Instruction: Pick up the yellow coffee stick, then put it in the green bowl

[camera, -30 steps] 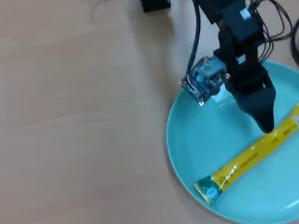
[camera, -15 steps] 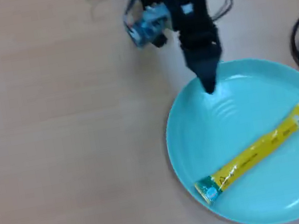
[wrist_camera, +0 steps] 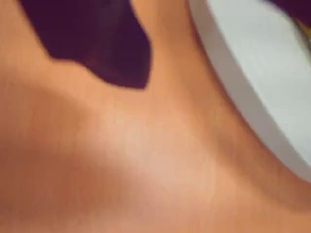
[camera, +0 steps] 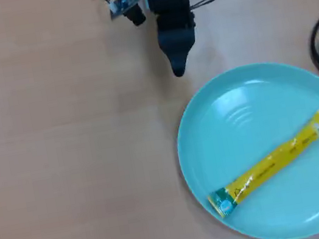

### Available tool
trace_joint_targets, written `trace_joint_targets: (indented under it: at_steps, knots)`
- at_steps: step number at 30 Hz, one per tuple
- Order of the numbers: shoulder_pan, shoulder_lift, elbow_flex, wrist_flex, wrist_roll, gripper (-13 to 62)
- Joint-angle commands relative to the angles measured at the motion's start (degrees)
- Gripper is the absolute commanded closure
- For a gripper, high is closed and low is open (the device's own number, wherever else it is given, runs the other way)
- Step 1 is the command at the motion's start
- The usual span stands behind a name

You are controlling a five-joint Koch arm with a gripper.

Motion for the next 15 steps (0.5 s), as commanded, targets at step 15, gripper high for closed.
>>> trace_joint_targets:
  at_steps: [15]
  knots:
    - [4.1, 8.2, 25.1, -22.0, -5.1, -6.4]
